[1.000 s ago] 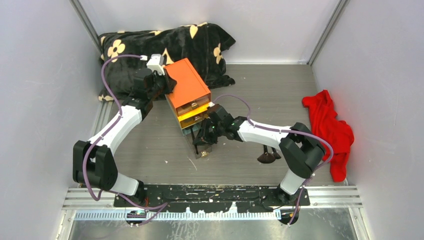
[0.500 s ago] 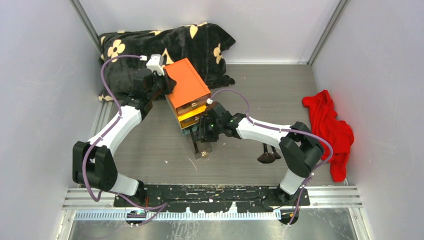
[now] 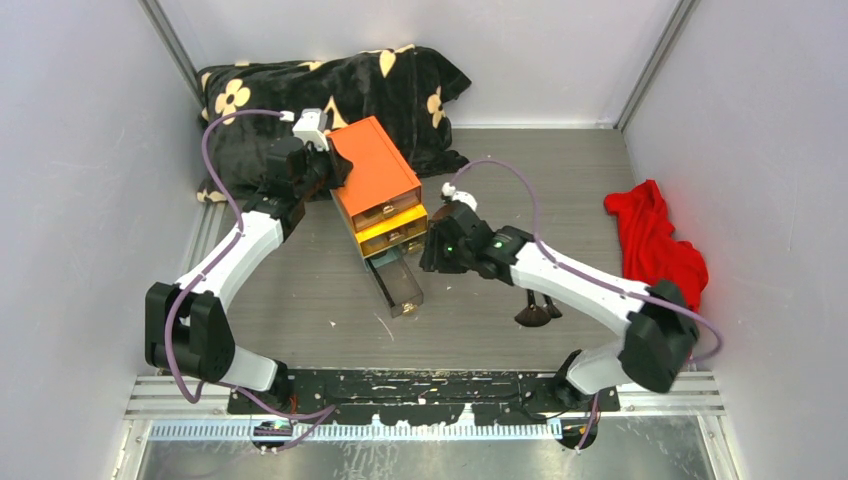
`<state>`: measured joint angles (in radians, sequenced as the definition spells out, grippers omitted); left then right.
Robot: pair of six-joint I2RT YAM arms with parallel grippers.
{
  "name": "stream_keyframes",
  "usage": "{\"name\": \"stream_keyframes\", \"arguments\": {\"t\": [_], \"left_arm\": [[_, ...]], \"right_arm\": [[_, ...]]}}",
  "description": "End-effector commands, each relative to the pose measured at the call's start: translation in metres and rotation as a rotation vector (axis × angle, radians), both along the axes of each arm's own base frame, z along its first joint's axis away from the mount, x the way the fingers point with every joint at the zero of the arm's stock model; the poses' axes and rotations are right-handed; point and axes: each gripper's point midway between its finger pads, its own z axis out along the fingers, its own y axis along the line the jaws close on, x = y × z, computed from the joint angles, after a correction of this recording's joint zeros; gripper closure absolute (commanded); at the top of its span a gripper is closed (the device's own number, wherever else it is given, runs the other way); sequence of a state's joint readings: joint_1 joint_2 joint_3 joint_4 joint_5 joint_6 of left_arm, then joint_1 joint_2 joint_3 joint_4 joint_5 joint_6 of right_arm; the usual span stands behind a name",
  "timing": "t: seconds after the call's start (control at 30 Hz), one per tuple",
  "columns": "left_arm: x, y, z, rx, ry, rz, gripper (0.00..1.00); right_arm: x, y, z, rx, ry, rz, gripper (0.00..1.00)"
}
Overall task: Organize the makeup
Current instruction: Place the makeup tool in the drawer, then pick up the makeup tool from the center of the board.
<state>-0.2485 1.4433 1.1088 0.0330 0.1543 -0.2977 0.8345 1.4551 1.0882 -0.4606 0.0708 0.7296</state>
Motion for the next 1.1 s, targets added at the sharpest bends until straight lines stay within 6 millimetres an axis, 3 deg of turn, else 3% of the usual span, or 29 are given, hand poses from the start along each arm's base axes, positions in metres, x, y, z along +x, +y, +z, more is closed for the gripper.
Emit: {"name": "stream_keyframes", "arguments": {"t": [0.0,0.23,0.47,0.73,1.07], "left_arm": [[-0.032,0.016,-0.073,0.1,0.248,0.008,1.0],[-0.033,0.013,-0.07,0.084,0.243,-0.002,1.0],[-0.033,0.011,-0.07,0.074,0.239,-0.008,1.0],[-0.033,0.011,-0.075,0.069,0.248,-0.007,1.0],[-0.032,0.011,-0.079,0.081,0.256,-0.007,1.0]], "right_arm": [[-0.001,-0.083,0.003,-0.259,-0.122,-0.17,0.54],[-0.039,-0.155,-0.039,-0.479,-0.045,-0.241,0.52],[-0.05,-0.2,-0.059,-0.558,0.008,-0.346,0.49],[-0.031,-0.221,-0.064,-0.535,0.014,-0.411,0.48],[-0.014,-0.236,-0.097,-0.517,0.089,-0.441,0.48]]}}
